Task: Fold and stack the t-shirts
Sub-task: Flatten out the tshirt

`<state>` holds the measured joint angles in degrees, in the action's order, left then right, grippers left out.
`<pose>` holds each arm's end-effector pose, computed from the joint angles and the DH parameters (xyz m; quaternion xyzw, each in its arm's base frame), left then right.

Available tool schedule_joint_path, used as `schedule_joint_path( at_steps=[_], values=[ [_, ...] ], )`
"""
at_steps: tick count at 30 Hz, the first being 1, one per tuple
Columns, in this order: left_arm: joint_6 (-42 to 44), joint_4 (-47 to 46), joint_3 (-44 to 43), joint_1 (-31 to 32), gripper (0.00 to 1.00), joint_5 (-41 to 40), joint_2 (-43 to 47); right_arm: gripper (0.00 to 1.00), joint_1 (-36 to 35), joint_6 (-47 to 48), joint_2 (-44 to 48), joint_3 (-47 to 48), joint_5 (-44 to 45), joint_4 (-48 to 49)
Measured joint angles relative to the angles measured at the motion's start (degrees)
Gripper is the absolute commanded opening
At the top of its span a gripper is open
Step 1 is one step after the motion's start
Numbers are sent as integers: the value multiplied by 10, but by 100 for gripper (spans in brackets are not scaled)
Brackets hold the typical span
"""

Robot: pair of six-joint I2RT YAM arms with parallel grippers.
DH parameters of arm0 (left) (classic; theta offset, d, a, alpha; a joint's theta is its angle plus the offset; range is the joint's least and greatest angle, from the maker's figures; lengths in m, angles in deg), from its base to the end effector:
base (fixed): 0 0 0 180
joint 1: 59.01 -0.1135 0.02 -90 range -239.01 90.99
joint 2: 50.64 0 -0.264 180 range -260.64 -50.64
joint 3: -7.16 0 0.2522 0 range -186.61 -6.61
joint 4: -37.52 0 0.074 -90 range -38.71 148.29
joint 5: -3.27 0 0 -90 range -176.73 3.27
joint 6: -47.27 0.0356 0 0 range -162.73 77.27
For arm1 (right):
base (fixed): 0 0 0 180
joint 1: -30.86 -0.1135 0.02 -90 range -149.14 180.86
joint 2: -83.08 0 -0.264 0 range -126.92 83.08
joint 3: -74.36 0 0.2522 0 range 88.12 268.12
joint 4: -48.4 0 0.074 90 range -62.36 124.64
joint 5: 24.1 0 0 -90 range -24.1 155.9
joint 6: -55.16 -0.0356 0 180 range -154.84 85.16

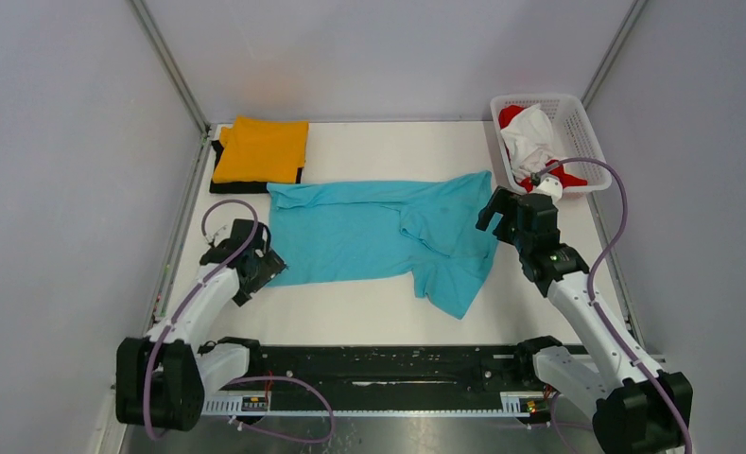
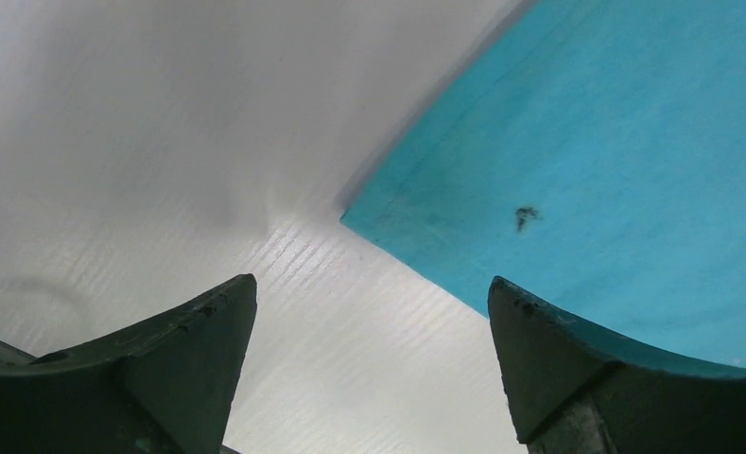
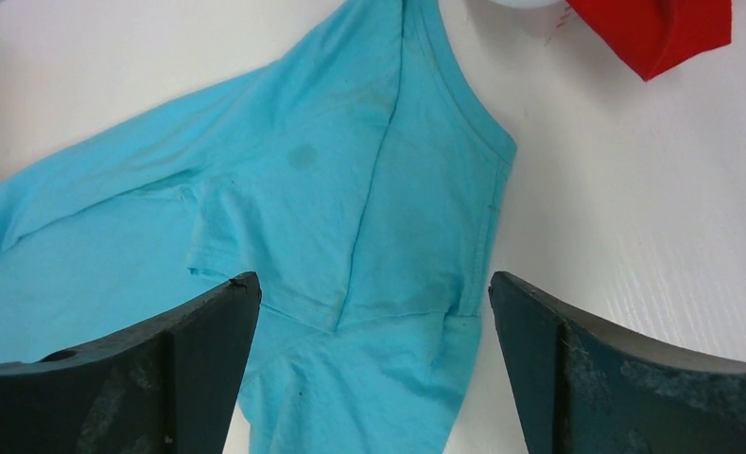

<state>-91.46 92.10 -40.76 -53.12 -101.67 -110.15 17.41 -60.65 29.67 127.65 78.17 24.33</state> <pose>0.1769 -0.0090 0.1912 -0.3793 0.8933 0.0191 0.2403 0.2100 0.0424 0.2804 0.1476 0.8237 0.0969 0.5389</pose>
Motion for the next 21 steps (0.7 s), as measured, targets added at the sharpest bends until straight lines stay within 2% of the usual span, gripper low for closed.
schedule_joint_path(
  at_steps=[5,9,21],
  values=[
    [-5,-5,-4,0,74,9,-82,100,0,1,-22,9,0,-22],
    [-6,-9,-23,0,67,10,-139,100,0,3,-26,16,0,-38],
    [-8,-30,-34,-9,59,12,-166,99,0,6,-29,19,2,-46]
  ],
)
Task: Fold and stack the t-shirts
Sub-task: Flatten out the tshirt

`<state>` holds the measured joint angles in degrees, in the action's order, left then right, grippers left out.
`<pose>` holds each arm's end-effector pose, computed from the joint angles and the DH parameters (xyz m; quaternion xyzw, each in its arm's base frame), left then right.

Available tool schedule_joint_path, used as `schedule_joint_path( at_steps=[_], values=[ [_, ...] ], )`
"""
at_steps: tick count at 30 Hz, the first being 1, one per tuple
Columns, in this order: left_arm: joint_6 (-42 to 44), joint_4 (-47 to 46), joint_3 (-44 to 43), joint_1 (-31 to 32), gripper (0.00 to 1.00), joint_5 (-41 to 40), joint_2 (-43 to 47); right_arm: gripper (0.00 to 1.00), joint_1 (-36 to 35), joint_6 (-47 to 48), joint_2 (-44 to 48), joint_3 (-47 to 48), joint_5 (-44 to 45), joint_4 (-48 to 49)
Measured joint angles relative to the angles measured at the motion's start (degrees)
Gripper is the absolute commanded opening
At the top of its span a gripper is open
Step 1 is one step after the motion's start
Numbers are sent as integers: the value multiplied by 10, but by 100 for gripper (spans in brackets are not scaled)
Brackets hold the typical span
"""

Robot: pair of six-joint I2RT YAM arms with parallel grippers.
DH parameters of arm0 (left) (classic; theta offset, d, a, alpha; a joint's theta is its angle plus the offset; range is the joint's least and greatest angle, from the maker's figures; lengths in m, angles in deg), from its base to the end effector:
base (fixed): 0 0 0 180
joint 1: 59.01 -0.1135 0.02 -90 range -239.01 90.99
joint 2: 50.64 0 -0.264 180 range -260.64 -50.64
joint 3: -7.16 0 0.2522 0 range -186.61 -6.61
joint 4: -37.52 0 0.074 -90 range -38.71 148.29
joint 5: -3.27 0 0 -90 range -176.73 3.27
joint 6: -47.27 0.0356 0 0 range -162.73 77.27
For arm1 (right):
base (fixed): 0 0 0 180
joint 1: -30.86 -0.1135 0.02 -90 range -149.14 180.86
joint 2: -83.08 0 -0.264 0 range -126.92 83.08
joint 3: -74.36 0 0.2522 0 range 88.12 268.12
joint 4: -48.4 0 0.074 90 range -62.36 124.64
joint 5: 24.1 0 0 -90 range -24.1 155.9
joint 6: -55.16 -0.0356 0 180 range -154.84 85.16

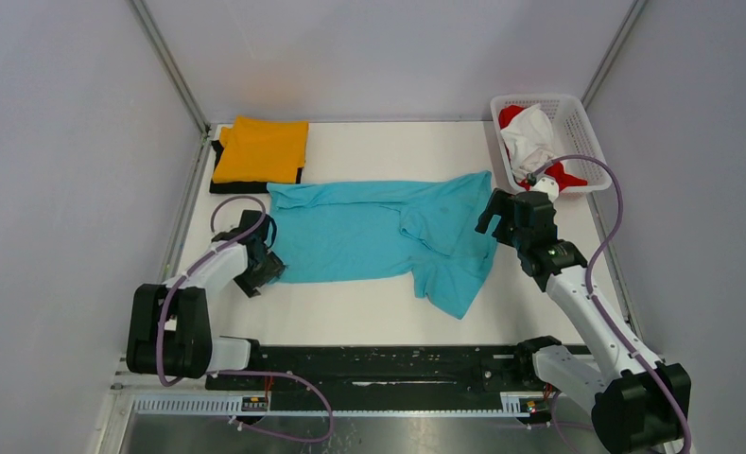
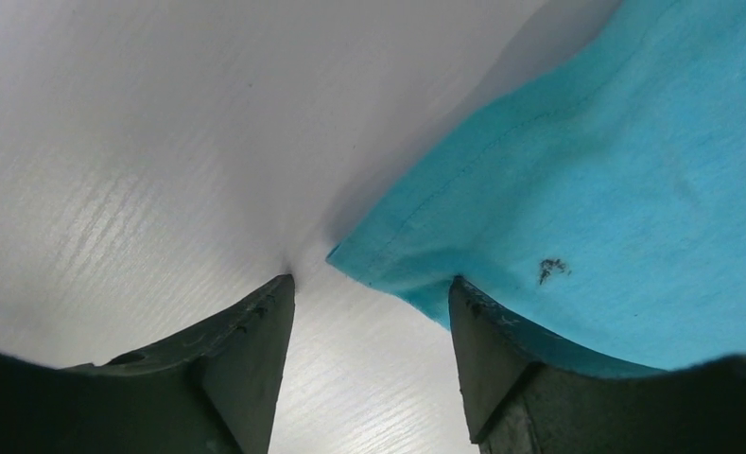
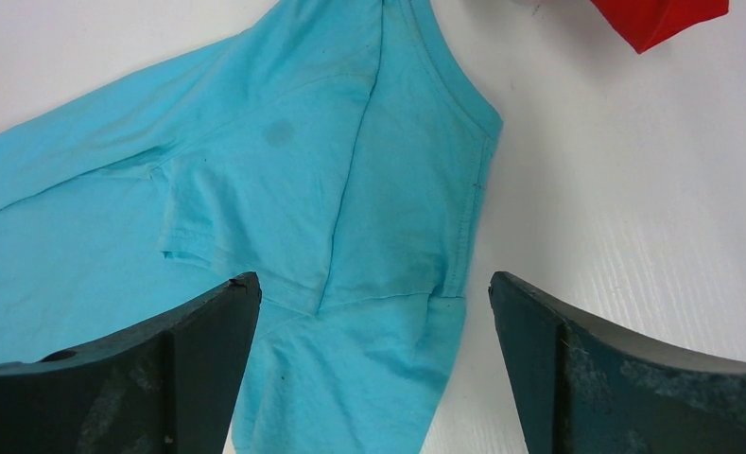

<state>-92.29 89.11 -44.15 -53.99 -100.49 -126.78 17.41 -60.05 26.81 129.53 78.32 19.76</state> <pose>0.2111 -0.0100 0.1584 -0.3867 0.9069 0.0519 0.1589 0.2157 0.0437 0.2743 0.1421 0.8497 0.0769 0.5019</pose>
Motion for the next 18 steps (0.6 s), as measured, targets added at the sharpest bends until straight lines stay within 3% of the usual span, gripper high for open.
schedule_joint_path(
  at_steps=[5,11,13,16,18],
  values=[
    [4,-16,-3,-12,51,0,-6,99,0,3,-6,3,0,-1],
    [14,-40,-9,-21,35,2,-20,99,0,7,-10,16,0,-10],
    [18,-49,-14,-23,26,2,-28,100,0,9,-10,19,0,-15],
    [23,-64,-22,-24,0,4,-40,99,0,12,-10,24,0,-32],
    [30,-79,-25,-25,0,12,-47,99,0,14,-10,27,0,-42]
  ],
)
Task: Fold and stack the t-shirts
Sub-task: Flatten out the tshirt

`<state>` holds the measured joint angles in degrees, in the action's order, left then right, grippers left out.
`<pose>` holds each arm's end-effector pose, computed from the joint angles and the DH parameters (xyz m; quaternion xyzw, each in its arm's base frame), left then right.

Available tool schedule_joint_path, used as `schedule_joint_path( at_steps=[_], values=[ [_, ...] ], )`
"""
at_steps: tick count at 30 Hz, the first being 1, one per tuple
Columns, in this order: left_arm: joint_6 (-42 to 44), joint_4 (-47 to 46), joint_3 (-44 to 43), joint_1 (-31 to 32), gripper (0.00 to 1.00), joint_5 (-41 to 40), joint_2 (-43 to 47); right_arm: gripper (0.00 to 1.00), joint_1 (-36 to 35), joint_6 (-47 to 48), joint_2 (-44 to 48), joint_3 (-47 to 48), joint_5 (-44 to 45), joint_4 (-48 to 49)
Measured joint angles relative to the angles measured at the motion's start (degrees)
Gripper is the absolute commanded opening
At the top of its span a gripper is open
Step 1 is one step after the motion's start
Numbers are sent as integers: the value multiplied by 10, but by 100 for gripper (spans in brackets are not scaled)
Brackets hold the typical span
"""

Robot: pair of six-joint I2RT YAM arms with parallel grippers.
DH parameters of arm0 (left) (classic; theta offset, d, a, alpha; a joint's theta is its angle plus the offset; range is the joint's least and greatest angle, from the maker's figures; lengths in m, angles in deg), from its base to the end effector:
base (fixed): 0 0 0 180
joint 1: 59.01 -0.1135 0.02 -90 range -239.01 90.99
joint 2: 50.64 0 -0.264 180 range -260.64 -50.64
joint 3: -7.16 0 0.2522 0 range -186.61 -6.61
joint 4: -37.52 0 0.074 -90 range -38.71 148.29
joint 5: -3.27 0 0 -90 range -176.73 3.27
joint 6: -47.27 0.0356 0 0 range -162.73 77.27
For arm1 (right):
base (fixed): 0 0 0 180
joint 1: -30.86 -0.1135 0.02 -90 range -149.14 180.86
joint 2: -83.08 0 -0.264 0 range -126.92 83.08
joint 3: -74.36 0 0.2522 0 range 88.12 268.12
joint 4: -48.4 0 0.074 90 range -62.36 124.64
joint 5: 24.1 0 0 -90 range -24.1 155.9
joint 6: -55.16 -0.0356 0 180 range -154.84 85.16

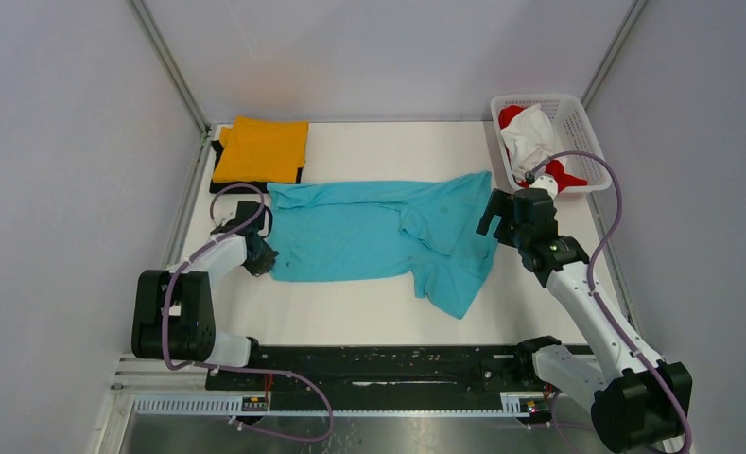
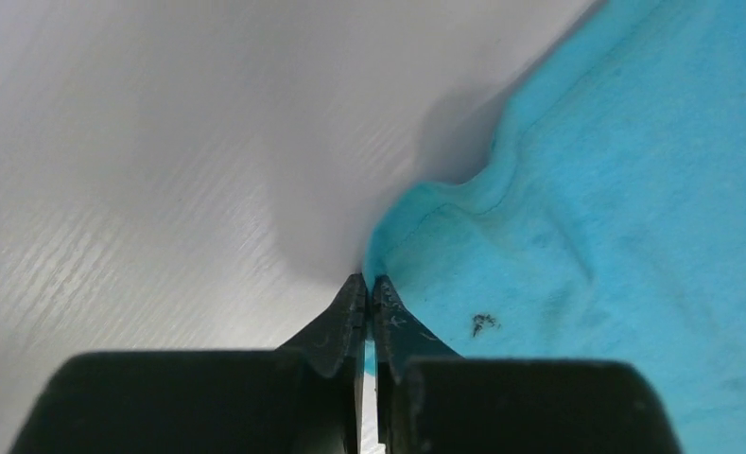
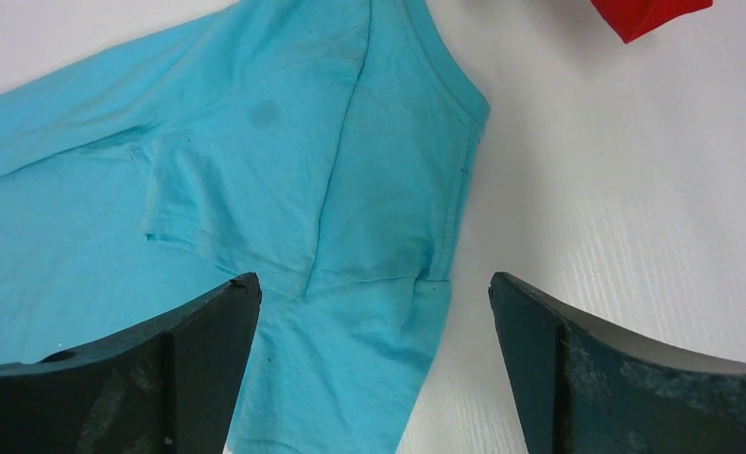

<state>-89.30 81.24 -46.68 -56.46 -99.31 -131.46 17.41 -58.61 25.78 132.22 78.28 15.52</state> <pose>0.2387 -0.0029 0.1571 -0.3843 0.9016 0.0290 0.1964 0.2172 0.0441 0.2800 0.1301 0.8627 0.0635 0.4846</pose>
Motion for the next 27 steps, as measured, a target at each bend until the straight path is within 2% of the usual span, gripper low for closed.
schedule_joint_path(
  at_steps=[8,15,18,21,27],
  values=[
    [15,-41,23,0,0,25,22,99,-12,10,-12,17,-21,-63],
    [17,-27,46,0,0,30,53,97,-159,-17,-85,18,-50,-114],
    [17,-28,47,0,0,30,55,96,-200,-32,-120,12,-66,-128],
    [17,-31,54,0,0,30,63,91,-225,-46,-136,-3,-74,-141],
    [18,-31,61,0,0,30,73,71,-271,-74,-159,-35,-75,-146]
  ],
)
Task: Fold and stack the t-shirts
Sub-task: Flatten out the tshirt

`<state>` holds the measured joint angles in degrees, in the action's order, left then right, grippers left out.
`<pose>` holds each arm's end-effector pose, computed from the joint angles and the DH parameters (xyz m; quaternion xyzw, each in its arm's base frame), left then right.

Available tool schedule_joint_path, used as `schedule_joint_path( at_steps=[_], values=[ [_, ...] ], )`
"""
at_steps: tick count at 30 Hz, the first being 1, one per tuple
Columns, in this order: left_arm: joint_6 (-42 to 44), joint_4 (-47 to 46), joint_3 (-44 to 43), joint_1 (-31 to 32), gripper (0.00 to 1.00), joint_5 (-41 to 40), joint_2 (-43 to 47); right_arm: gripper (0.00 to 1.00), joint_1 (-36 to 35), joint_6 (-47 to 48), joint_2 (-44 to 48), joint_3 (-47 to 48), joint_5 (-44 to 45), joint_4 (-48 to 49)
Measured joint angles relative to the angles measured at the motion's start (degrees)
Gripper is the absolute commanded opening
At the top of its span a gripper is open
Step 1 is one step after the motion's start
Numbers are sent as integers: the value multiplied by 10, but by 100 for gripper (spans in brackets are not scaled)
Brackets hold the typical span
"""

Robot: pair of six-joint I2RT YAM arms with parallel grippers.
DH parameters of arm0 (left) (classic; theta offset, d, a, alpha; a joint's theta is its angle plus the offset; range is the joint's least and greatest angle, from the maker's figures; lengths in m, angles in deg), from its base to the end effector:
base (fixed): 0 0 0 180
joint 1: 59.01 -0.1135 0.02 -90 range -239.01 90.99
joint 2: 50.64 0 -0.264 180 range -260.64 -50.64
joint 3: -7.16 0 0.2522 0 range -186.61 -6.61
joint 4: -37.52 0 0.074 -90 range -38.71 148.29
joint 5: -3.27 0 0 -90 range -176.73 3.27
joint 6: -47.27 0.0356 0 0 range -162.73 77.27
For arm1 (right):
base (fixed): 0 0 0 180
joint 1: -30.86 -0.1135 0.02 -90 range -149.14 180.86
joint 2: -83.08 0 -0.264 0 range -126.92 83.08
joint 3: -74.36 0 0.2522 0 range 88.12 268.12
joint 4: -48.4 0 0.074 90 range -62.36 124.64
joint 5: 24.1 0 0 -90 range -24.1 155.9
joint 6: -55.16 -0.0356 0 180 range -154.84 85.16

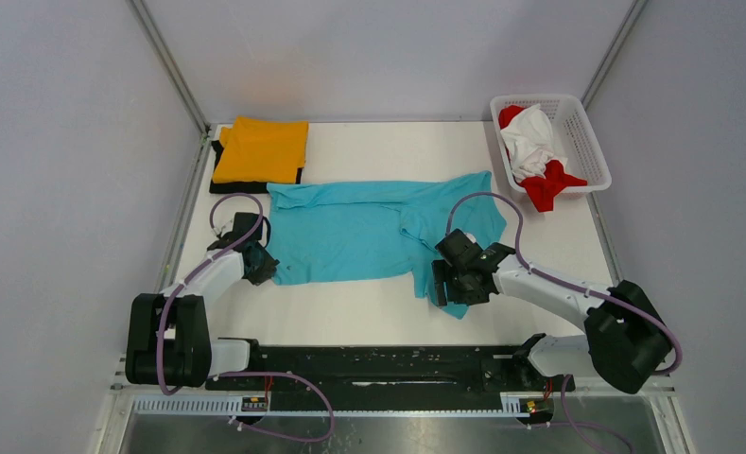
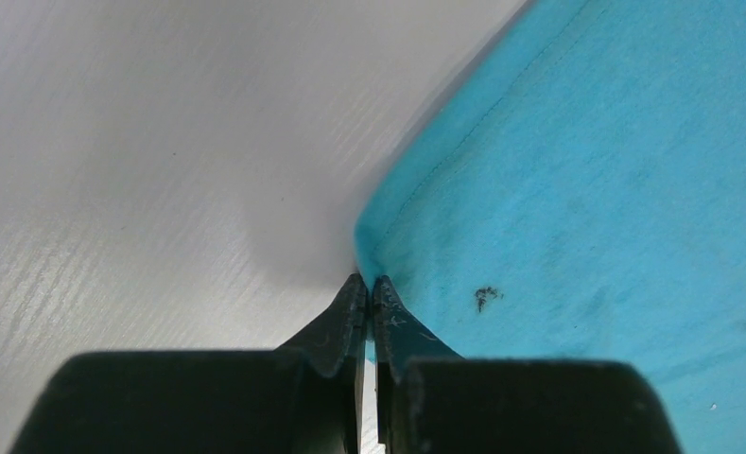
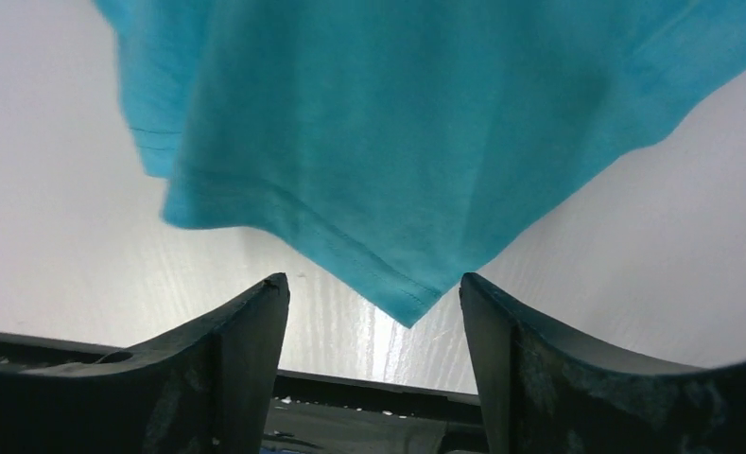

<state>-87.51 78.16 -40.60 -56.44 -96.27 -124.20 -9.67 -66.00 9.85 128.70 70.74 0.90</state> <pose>0.2160 -0.0038 0.1569 -0.3671 0.9040 -0.0071 0.2190 0.1739 0.1448 0.1843 -0.0713 0.9754 0.0862 0.1899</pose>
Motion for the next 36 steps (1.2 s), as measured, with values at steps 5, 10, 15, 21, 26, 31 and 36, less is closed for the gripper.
schedule_joint_path(
  at_steps=[5,10,15,21,26,31,36],
  values=[
    [0,0,0,0,0,0,0,62,-2,-24,-45,-24,1,11],
    [1,0,0,0,0,0,0,42,-2,-37,-56,-20,16,14],
    [1,0,0,0,0,-1,1,11,-2,-48,-78,-3,30,13],
    [-7,12,13,0,0,-5,26,0,-6,-63,-69,-6,54,23],
    [-19,57,5,24,0,-16,85,0,-4,-55,18,7,108,26],
    [-20,104,-88,56,0,0,150,0,42,-18,103,106,140,66],
    [-16,129,-233,56,0,9,175,0,93,33,166,195,176,97]
  ],
)
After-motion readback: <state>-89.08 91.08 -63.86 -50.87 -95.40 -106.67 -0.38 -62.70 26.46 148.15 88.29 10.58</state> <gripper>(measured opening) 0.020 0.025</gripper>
